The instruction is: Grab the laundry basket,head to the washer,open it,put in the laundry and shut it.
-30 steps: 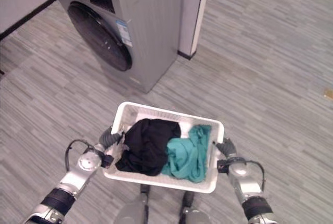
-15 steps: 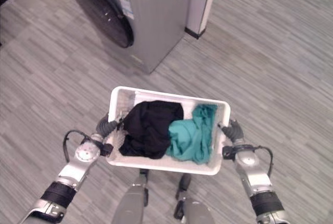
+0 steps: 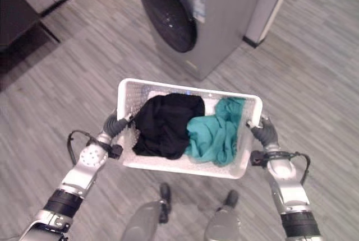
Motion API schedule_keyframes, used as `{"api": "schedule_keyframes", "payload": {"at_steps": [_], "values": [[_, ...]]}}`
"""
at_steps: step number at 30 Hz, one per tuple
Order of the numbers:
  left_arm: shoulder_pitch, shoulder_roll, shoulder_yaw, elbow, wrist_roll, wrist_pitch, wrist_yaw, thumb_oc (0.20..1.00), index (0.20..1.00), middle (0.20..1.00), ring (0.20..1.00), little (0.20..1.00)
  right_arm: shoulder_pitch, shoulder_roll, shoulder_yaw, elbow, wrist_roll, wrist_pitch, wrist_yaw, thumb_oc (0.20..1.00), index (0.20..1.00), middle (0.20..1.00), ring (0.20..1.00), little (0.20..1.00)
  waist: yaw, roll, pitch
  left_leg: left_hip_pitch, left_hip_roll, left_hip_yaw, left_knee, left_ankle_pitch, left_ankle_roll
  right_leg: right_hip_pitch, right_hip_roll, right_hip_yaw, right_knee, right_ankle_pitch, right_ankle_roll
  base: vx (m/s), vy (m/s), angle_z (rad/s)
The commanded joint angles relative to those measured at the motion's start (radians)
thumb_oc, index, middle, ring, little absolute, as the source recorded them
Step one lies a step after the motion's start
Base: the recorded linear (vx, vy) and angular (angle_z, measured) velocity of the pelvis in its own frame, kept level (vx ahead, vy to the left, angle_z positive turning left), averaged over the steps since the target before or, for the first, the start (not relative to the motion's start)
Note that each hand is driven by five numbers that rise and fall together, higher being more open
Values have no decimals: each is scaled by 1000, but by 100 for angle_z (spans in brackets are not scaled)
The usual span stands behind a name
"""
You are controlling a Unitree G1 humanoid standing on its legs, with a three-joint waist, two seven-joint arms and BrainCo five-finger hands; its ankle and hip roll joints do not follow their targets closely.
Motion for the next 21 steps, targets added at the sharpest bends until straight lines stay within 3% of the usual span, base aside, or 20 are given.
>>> {"api": "schedule_keyframes", "payload": {"at_steps": [1,3,4,5,6,7,10,12,13,14,15,16,17,18,19,20,21], "values": [[4,116,164,-23,-3,-7,77,200,200,200,200,200,-9,-67,-102,26,10,-68,6,200,200,200,200,200,-6,-24,-115,77,24,-65,-58,-101,19,-8,207,36,2,-173,41,76,251,0],[-16,110,152,-21,-2,-6,75,200,200,200,200,200,5,-72,-118,17,13,-70,5,200,200,200,200,200,-21,-28,-115,100,3,-69,-101,-66,18,-57,303,57,-19,-200,20,92,152,14],[-33,103,140,-18,-2,-10,76,200,200,200,200,200,9,-79,-123,22,22,-80,2,200,200,200,200,200,-46,-35,-115,123,-16,-90,-118,-66,18,-100,377,100,-59,-200,22,147,88,29],[-35,102,139,-16,-2,-11,76,200,200,200,200,200,9,-81,-123,23,22,-81,2,200,200,200,200,200,-45,-33,-116,125,-14,-90,-122,-66,17,-99,380,99,-61,-200,21,215,102,41],[-53,94,128,-12,-6,-11,74,200,200,200,200,200,16,-91,-129,28,32,-86,-6,200,200,200,200,200,-67,-43,-113,155,-46,-124,-138,-73,21,-139,446,164,-123,-170,37,204,63,48],[-65,88,119,-5,-6,-9,73,200,200,200,200,200,19,-96,-130,30,33,-88,-8,200,200,200,200,200,-77,-47,-113,174,-60,-142,-152,-79,25,-159,475,180,-167,-146,41,293,72,58],[-97,78,105,12,5,-1,70,200,200,200,200,200,25,-116,-143,26,29,-93,-13,200,200,200,200,200,-97,-58,-124,229,-100,-177,-176,-102,30,-189,495,138,-306,-75,62,290,21,54],[-100,78,105,15,9,5,67,200,200,200,200,200,28,-120,-147,18,26,-93,-13,200,200,200,200,200,-100,-56,-125,257,-100,-182,-184,-118,26,-183,492,89,-329,-76,65,227,0,25],[-100,76,105,20,12,8,66,200,200,200,200,200,32,-120,-152,12,24,-95,-13,200,200,200,200,200,-102,-58,-131,273,-105,-179,-189,-126,23,-172,477,35,-345,-75,64,355,-37,17],[-83,67,102,26,23,11,53,200,200,200,200,200,63,-121,-174,-1,17,-97,-8,200,200,200,200,200,-99,-54,-165,307,-102,-161,-184,-159,12,-96,461,-34,-386,-96,35,331,-38,21],[-83,66,102,25,23,11,53,200,200,200,200,200,65,-121,-175,-2,17,-97,-8,200,200,200,200,200,-100,-53,-163,310,-101,-163,-185,-158,12,-91,461,-36,-391,-94,36,645,-118,33],[-57,57,115,46,20,4,54,200,200,200,200,200,57,-112,-158,8,7,-92,0,200,200,200,200,200,-89,-29,-195,318,-44,-89,-71,-130,-70,-19,462,-103,-357,-150,14,405,-90,14],[-56,57,116,47,20,3,54,200,200,200,200,200,56,-112,-157,8,7,-92,0,200,200,200,200,200,-90,-28,-194,316,-42,-89,-64,-134,-72,-17,464,-103,-359,-150,13,485,-157,-1],[-60,52,110,68,13,-4,55,200,200,200,200,200,57,-110,-155,21,14,-93,-5,200,200,200,200,200,-101,-33,-191,256,14,-15,145,-33,-142,16,458,-108,-361,-151,-1,173,-184,4],[-57,50,109,86,8,-7,55,200,200,200,200,200,55,-113,-148,33,16,-91,-15,200,200,200,200,200,-114,-47,-194,195,114,85,346,52,-188,48,448,-119,-369,-170,-32,226,-277,24],[-49,61,122,78,1,-4,53,200,200,200,200,200,50,-110,-142,38,18,-90,-29,200,200,200,200,200,-103,-53,-189,143,175,137,494,78,-189,77,458,-111,-386,-188,-60,246,-276,38],[-47,67,130,78,0,-1,60,200,200,200,200,200,46,-107,-132,44,14,-92,-41,200,200,200,200,200,-87,-60,-180,98,182,137,623,101,-199,107,461,-93,-400,-192,-73,207,-217,6]]}}
